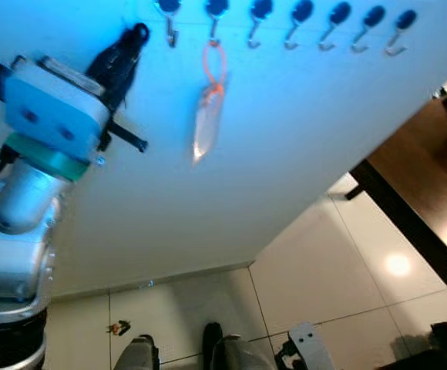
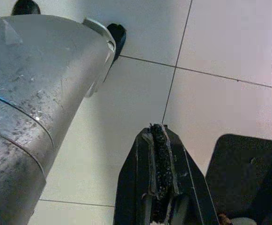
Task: Hang keys on a hook
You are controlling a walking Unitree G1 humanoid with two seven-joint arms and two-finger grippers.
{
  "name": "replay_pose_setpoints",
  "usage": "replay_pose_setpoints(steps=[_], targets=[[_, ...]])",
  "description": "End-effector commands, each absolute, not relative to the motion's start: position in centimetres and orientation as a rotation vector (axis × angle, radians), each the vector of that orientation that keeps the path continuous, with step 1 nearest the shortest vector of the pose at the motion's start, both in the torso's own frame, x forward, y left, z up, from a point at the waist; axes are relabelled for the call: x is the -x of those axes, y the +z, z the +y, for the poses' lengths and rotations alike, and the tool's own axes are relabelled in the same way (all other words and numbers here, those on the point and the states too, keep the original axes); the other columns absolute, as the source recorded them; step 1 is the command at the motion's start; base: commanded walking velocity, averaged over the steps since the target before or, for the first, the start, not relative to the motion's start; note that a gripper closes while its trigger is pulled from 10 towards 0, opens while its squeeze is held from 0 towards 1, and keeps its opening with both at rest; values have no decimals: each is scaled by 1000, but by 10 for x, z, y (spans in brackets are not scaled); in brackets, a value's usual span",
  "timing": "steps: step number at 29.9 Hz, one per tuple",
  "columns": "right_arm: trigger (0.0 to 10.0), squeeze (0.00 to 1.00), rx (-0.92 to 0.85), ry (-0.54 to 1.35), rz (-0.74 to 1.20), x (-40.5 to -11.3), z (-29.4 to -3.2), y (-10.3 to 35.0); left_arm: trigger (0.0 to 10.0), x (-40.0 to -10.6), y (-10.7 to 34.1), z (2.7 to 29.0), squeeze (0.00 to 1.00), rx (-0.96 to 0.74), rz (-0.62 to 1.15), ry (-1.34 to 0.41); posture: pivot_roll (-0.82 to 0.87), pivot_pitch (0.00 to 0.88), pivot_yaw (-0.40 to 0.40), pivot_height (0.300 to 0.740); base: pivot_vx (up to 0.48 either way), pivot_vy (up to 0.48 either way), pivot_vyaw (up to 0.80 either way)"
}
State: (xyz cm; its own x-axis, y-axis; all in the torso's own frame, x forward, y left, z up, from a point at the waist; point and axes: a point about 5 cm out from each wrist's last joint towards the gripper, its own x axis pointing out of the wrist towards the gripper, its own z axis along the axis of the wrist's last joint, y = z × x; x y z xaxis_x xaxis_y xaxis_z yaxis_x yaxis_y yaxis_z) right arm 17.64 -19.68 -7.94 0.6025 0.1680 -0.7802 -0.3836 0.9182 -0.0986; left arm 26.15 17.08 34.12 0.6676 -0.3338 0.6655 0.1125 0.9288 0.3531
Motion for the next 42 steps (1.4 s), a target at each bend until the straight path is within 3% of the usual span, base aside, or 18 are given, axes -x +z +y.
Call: replay_pose_setpoints(steps=[1,3,5,8,10,12,19,23,29,32,35,41,42], targets=[[10000,0,268,314,920,-164,-202,-85,10000,-257,357,184,0,-217,-852,-204,65,209,-101,740,0,0,0],[10000,0,267,315,918,-164,-201,-85,10000,-260,359,186,0,-243,-856,-182,66,210,-99,740,0,0,0],[10000,0,265,317,914,-166,-199,-85,10000,-263,361,188,0,-459,-890,-85,65,212,-95,740,0,0,0],[10000,0,263,317,912,-166,-199,-84,10000,-264,360,186,0,-559,-899,-68,66,211,-93,740,0,0,0],[10000,0,260,316,913,-165,-198,-85,10000,-268,355,181,0,-845,-919,3,68,214,-90,740,0,0,0],[10000,0,258,317,918,-163,-197,-86,10000,-270,352,178,0,-902,-931,55,67,216,-88,740,0,0,0],[10000,0,253,312,928,-158,-198,-88,10000,-265,359,175,0,-832,-993,214,58,222,-82,740,0,0,0],[10000,0,251,311,929,-157,-198,-88,10000,-268,359,175,0,-713,-976,205,59,224,-80,740,0,0,0],[10000,0,249,310,930,-156,-198,-89,10000,-273,355,176,0,-704,-956,183,60,225,-81,740,0,0,0],[10000,0,248,309,929,-156,-198,-89,10000,-268,360,182,0,-516,-961,115,58,226,-80,740,0,0,0],[10000,0,248,309,929,-156,-198,-89,10000,-265,363,185,0,-477,-970,116,58,226,-80,740,0,0,0],[10000,0,248,309,932,-155,-197,-89,10000,-259,366,190,0,-452,-997,168,62,229,-79,740,0,0,0],[10000,0,248,313,933,-155,-196,-89,10000,-249,371,189,0,-578,-1090,274,69,231,-81,740,0,0,0]])
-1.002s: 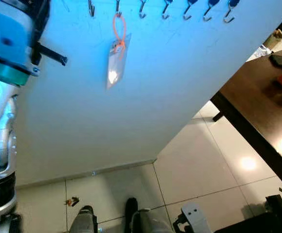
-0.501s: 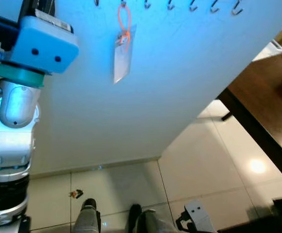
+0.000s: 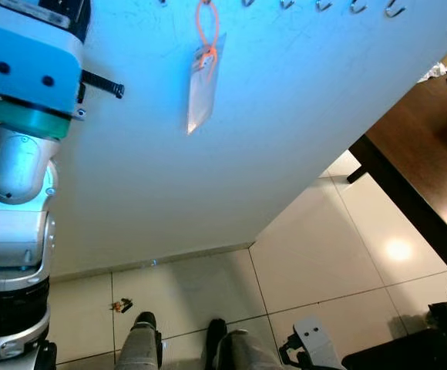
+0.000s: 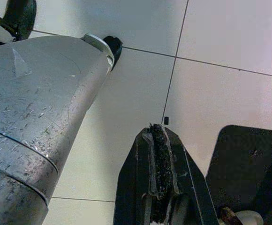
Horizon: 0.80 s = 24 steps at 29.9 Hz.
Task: Hang keys on a hook
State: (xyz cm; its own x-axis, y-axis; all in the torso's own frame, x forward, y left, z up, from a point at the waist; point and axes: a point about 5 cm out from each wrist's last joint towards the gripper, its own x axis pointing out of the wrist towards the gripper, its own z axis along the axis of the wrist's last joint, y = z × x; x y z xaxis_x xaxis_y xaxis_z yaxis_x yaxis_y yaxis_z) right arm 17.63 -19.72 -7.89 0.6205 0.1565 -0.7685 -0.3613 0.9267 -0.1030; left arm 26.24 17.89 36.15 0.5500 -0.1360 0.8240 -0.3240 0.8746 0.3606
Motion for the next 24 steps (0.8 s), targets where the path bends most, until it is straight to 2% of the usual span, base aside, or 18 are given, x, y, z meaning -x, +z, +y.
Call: replay_pose_setpoints(steps=[1,3,6,10,12,15,16,17,24], targets=[[10000,0,248,313,933,-155,-196,-89,10000,-249,371,189,0,-578,-1090,274,69,231,-81,740,0,0,0],[10000,0,249,319,932,-155,-195,-89,10000,-238,371,179,0,-717,-1196,333,70,233,-84,740,0,0,0],[10000,0,250,324,929,-157,-193,-89,10000,-231,367,164,0,-744,-1247,287,70,233,-84,740,0,0,0],[10000,0,250,325,927,-157,-193,-89,10000,-228,366,159,0,-746,-1259,264,70,233,-84,740,0,0,0],[10000,0,251,325,925,-158,-193,-89,10000,-227,365,155,0,-731,-1259,231,67,235,-80,740,0,0,0],[10000,0,253,323,927,-158,-194,-89,10000,-228,379,150,0,-586,-1238,137,68,239,-83,740,0,0,0],[10000,0,253,323,927,-158,-194,-89,10000,-228,379,150,0,-586,-1238,137,68,239,-83,740,0,0,0],[10000,0,257,326,931,-157,-194,-89,10000,-230,385,146,0,-513,-1237,61,69,239,-87,740,0,0,0],[10000,0,273,337,927,-160,-196,-87,10000,-227,397,142,0,-512,-1288,3,74,238,-91,740,0,0,0]])
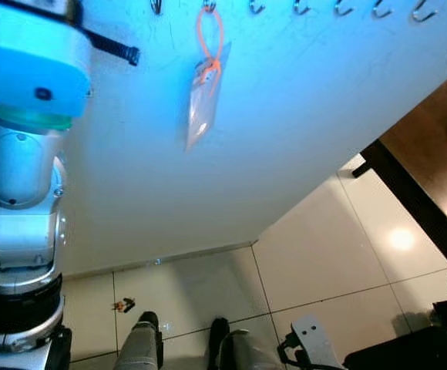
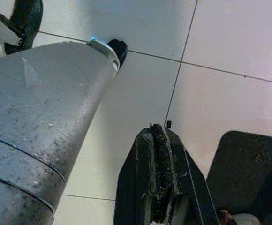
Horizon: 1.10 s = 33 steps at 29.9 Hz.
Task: Hang keys on a hook
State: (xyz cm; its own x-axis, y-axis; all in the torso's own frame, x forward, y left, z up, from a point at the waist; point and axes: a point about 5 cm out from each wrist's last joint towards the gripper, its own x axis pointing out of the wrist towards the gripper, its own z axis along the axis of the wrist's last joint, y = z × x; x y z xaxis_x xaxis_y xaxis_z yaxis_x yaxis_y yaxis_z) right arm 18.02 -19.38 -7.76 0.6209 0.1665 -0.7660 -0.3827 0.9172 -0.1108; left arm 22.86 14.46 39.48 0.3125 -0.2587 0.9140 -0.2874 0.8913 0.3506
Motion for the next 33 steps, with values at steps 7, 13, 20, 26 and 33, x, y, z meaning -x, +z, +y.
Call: replay_pose_setpoints(steps=[7,13,20,26,33], targets=[[10000,0,288,342,914,-168,-198,-84,10000,-248,407,166,0,-435,-1194,-60,76,233,-102,740,0,0,0],[10000,0,293,348,906,-172,-197,-82,10000,-247,414,172,0,-137,-1105,-343,73,228,-105,740,0,0,0],[10000,0,299,353,907,-172,-196,-82,10000,-217,423,176,0,-15,-1171,-463,72,225,-103,740,0,0,0],[10000,0,303,356,913,-171,-196,-83,10000,-229,396,180,0,-494,-1070,-252,84,223,-94,740,0,0,0],[10000,0,295,354,915,-170,-193,-84,10000,-279,325,163,0,-760,-866,-182,75,224,-85,740,0,0,0]])
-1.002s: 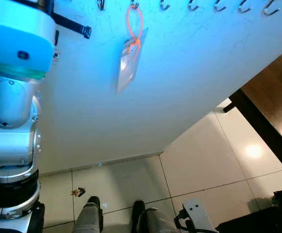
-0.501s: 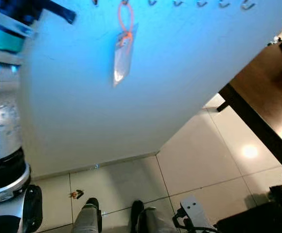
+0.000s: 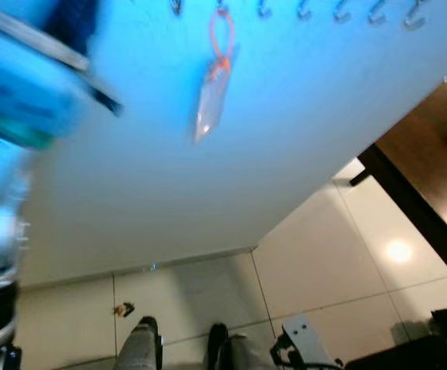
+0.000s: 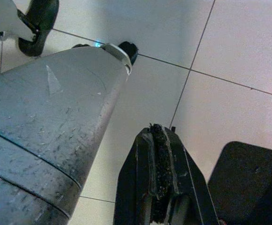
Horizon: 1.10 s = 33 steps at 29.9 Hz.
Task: Hang keys on a hook
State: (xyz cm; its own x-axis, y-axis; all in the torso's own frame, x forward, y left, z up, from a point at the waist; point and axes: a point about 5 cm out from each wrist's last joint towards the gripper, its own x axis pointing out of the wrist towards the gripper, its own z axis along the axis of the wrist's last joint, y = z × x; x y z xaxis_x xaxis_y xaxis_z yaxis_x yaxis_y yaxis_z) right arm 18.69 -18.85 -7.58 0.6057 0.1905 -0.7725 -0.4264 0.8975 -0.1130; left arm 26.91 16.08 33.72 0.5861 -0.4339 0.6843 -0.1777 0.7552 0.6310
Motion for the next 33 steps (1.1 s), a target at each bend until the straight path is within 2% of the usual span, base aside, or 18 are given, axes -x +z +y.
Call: replay_pose_setpoints(steps=[1,4,7,11,17,25,29,33], targets=[[10000,0,291,353,915,-169,-192,-85,10000,-281,318,161,0,-728,-855,-148,73,224,-82,740,0,0,0],[10000,0,285,348,923,-164,-192,-87,10000,-272,298,165,0,-731,-893,74,69,225,-82,740,0,0,0],[10000,0,285,347,927,-162,-193,-87,10000,-266,291,166,0,-742,-896,115,70,226,-85,740,0,0,0],[10000,0,286,346,929,-161,-194,-88,10000,-262,287,167,0,-748,-894,132,70,226,-85,740,0,0,0],[10000,0,293,347,937,-159,-197,-88,10000,-241,268,164,0,-775,-896,92,76,242,-90,740,0,0,0],[10000,0,289,350,935,-158,-196,-88,10000,-237,273,160,0,-690,-876,21,76,243,-93,740,0,0,0],[10000,0,295,347,942,-156,-198,-89,10000,-240,258,160,0,-342,-686,-90,76,238,-94,740,0,0,0],[10000,0,297,344,941,-157,-199,-88,10000,-241,270,161,0,-285,-727,-89,68,233,-99,740,0,0,0]])
